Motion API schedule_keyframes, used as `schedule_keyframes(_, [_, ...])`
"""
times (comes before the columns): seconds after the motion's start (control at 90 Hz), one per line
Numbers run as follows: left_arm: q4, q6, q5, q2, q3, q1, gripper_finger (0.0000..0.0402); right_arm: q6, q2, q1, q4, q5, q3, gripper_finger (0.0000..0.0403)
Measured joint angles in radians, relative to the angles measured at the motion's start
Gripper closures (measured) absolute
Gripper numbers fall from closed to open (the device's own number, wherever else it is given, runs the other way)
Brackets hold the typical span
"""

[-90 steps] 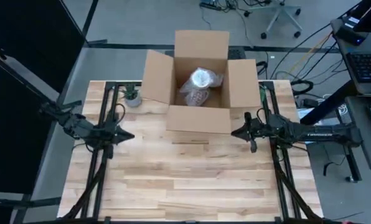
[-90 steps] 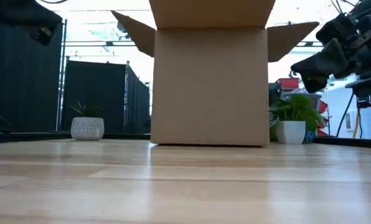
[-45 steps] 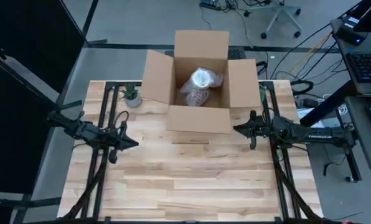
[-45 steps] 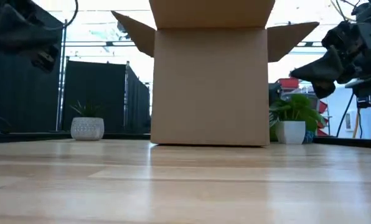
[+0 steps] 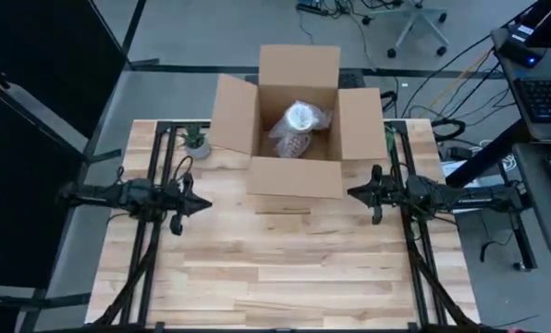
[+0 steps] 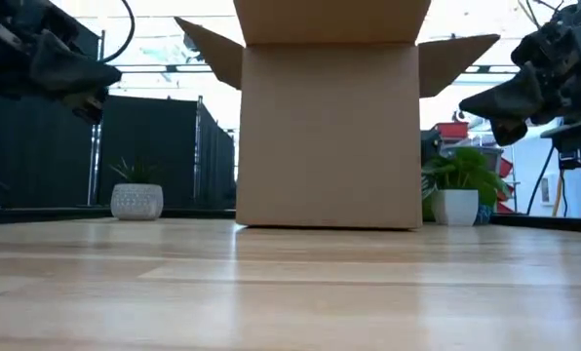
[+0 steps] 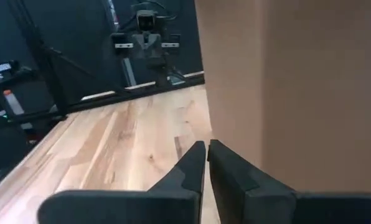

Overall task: Wrap mug
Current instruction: Return to Home Position

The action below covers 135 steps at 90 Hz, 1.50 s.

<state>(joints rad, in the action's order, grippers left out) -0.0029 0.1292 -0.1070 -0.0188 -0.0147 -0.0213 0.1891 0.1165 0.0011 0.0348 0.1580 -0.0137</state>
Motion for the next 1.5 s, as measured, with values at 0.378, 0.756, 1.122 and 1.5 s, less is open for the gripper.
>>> schedule_keyframes(0.378, [0.043, -0.019, -0.125, 0.0, 0.007, 0.076, 0.0401, -0.013, 0.0, 0.001, 0.006, 0.025, 0.0, 0.0396])
schedule_keyframes(0.756, [0.029, -0.06, -0.009, 0.0, 0.007, 0.076, 0.0401, -0.097, 0.0, 0.001, 0.006, 0.025, 0.0, 0.0396])
schedule_keyframes(1.122, [0.029, -0.059, -0.008, 0.0, 0.007, 0.076, 0.0401, -0.123, 0.0, 0.001, 0.006, 0.023, 0.0, 0.0396])
schedule_keyframes(1.5, [0.029, -0.058, -0.008, 0.0, 0.007, 0.075, 0.0402, -0.123, 0.001, 0.001, 0.006, 0.023, 0.0, 0.0396])
